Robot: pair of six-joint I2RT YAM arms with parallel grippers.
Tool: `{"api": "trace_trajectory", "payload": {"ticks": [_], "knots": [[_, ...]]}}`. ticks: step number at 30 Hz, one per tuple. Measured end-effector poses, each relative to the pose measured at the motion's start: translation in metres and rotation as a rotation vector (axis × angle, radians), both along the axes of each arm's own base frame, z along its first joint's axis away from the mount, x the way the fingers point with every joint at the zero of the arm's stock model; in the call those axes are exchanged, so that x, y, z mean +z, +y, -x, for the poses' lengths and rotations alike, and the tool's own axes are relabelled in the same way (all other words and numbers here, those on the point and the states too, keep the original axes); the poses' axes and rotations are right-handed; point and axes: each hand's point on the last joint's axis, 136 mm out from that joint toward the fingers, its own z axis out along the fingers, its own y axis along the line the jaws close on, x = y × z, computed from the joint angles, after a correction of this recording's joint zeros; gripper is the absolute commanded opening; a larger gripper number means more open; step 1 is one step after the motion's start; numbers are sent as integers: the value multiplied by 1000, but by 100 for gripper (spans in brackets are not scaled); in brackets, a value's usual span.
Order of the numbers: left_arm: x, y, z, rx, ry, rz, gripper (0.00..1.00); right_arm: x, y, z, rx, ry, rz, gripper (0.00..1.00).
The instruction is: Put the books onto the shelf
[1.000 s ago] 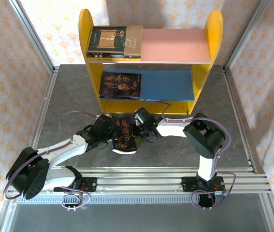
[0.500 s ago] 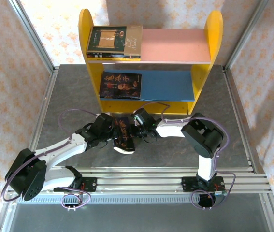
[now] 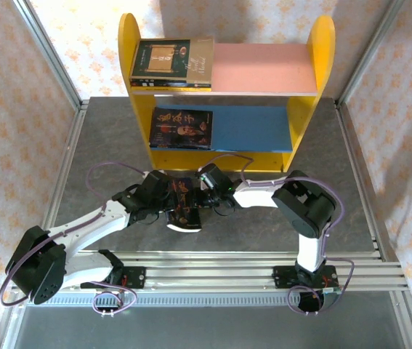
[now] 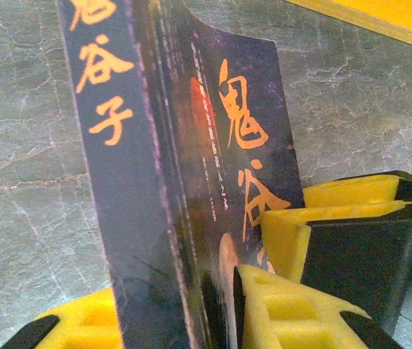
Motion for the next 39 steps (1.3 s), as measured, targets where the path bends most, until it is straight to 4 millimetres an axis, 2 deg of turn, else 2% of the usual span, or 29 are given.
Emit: {"api": "trace_trajectory", "payload": {"ticks": [16, 22, 27, 32, 39], "knots": [[4, 4, 0, 4, -15, -13, 20, 2, 2, 1, 14, -11, -3, 48], [4, 4, 0, -5, -16, -18, 30, 1, 1, 2, 18, -12, 6, 32], [3, 4, 2, -9, -11, -25, 33, -1, -1, 2, 14, -6, 15, 28], [2, 6, 3, -8, -6, -31, 29, -1, -2, 2, 13, -5, 16, 26], [1, 8, 4, -8, -2, -40, 18, -2, -3, 2, 12, -4, 18, 25]]}}
